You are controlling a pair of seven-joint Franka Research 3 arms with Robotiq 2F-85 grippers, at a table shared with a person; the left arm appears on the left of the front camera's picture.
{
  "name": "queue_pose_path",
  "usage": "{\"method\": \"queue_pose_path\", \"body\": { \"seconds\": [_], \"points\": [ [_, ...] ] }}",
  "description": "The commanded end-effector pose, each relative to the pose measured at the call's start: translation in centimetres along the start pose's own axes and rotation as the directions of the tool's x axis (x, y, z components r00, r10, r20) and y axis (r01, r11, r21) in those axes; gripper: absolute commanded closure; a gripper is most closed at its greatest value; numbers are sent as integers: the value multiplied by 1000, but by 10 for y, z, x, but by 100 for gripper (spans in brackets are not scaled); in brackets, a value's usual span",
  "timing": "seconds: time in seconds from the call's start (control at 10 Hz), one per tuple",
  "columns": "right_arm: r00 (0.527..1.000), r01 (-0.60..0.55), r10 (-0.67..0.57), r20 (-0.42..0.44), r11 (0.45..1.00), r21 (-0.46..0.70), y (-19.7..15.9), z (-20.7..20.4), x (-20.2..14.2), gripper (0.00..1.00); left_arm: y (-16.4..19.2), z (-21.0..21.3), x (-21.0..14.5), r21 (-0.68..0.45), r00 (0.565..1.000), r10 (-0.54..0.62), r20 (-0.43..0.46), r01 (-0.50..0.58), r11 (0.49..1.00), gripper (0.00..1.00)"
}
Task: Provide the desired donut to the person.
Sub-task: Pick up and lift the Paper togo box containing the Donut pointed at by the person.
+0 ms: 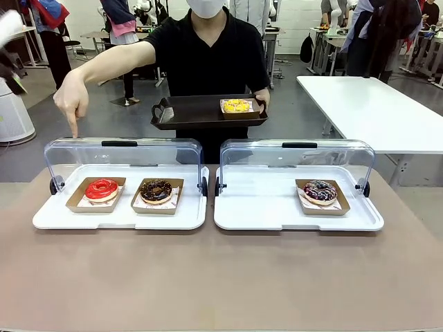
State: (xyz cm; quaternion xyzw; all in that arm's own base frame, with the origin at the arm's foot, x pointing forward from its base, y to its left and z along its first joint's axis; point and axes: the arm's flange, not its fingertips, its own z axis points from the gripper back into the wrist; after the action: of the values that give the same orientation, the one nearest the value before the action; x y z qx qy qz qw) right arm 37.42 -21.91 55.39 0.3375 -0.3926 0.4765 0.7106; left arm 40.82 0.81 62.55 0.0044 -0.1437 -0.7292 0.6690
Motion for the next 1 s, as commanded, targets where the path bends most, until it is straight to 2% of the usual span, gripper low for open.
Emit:
{"method": "queue_pose_path", "body": {
  "seconds": [0.0, 0.1, 0.2, 0.5, 0.7, 0.9],
  "points": [
    [1000, -3, 3, 9, 1000, -8, 0, -1, -2, 0, -19, -58, 5, -80, 995, -82, -60, 77, 994, 0],
    [1000, -3, 3, 9, 1000, -8, 0, -1, -2, 0, -16, -81, 12, -153, 991, -112, -76, 100, 983, 0],
    [1000, -3, 3, 9, 1000, -8, 0, -1, -2, 0, -16, -104, 18, -174, 990, -109, -86, 93, 980, 0],
    [1000, -3, 3, 9, 1000, -8, 0, -1, -2, 0, -22, -146, 26, -129, 995, -69, -75, 59, 990, 0],
    [1000, -3, 3, 9, 1000, -8, 0, -1, -2, 0, -23, -148, 21, -111, 994, -67, -81, 58, 992, 0],
    [1000, -3, 3, 9, 1000, -8, 0, -1, -2, 0, -19, -147, 24, -151, 993, -86, -76, 74, 986, 0]
  ]
}}
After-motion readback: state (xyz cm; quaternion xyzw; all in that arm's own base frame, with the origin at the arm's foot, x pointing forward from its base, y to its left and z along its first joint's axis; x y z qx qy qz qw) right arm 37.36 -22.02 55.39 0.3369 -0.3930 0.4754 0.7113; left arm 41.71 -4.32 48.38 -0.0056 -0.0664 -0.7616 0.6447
